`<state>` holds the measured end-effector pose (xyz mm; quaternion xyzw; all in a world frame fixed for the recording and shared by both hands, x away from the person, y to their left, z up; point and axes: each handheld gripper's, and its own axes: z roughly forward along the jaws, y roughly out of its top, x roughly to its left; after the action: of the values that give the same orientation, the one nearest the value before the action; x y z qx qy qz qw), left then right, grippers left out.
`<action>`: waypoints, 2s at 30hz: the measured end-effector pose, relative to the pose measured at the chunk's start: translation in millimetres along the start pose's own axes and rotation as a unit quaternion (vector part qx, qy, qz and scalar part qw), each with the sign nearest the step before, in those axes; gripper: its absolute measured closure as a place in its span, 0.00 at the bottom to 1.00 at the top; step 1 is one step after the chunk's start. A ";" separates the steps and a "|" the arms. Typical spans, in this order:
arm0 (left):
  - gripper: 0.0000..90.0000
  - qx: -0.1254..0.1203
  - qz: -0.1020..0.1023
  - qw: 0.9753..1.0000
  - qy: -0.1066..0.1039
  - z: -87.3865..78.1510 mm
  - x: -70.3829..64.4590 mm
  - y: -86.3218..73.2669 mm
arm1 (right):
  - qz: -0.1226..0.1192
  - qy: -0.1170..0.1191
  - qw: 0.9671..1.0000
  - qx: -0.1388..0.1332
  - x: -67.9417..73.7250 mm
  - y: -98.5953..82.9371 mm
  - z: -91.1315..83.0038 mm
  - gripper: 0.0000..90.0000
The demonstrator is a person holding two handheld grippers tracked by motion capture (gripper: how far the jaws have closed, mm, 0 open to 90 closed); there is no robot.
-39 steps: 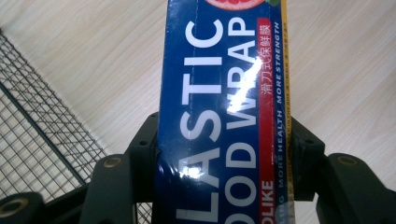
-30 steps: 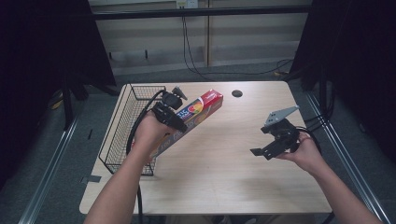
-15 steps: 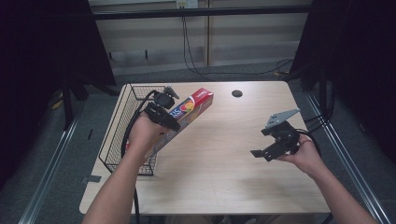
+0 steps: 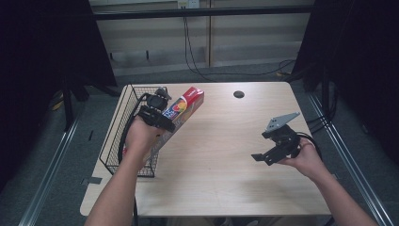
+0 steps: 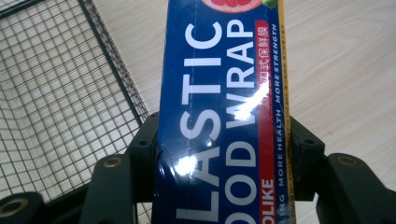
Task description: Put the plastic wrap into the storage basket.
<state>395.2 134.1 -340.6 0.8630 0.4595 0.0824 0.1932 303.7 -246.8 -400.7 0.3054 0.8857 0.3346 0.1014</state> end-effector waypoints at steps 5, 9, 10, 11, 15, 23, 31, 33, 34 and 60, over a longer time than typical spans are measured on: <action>0.49 0.003 -0.022 1.000 0.008 0.2 8.0 -6.1 | -0.002 0.000 1.000 0.004 1.6 -1.8 1.5 0.07; 0.49 0.004 -0.038 0.999 0.018 0.4 15.5 -11.6 | -0.004 0.003 1.000 -0.004 1.3 -4.1 1.6 0.07; 0.49 0.002 -0.042 0.999 0.022 0.2 16.7 -12.7 | -0.002 0.004 1.000 -0.004 1.5 -4.7 1.2 0.07; 0.49 0.002 -0.042 0.999 0.022 0.2 16.7 -12.7 | -0.002 0.004 1.000 -0.005 1.2 -5.1 1.4 0.07; 0.49 -0.001 -0.054 0.998 0.034 -4.2 21.5 -14.4 | -0.001 0.002 1.000 -0.004 1.3 -7.0 1.9 0.07; 0.49 -0.007 -0.077 0.996 0.054 -9.9 29.8 -17.9 | -0.004 0.002 1.000 -0.008 0.6 -10.2 0.4 0.07; 0.49 -0.010 -0.106 0.992 0.069 -10.6 38.0 -24.5 | 0.002 0.002 1.000 -0.010 -0.3 -11.9 -0.2 0.07; 0.49 -0.010 -0.115 0.991 0.069 -10.6 40.4 -26.5 | 0.002 0.001 1.000 -0.009 -0.2 -12.0 -0.1 0.07; 0.49 -0.008 -0.115 0.991 0.070 -10.5 41.9 -27.6 | 0.002 0.002 1.000 -0.010 -0.1 -11.9 0.1 0.07; 0.49 -0.012 -0.196 0.977 0.085 5.4 63.2 -56.2 | 0.003 0.005 1.000 -0.011 1.2 -15.8 1.8 0.07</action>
<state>389.8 213.1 -370.7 0.7435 0.6334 0.1214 0.1768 296.0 -254.5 -412.4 0.3056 0.8816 0.3458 0.0990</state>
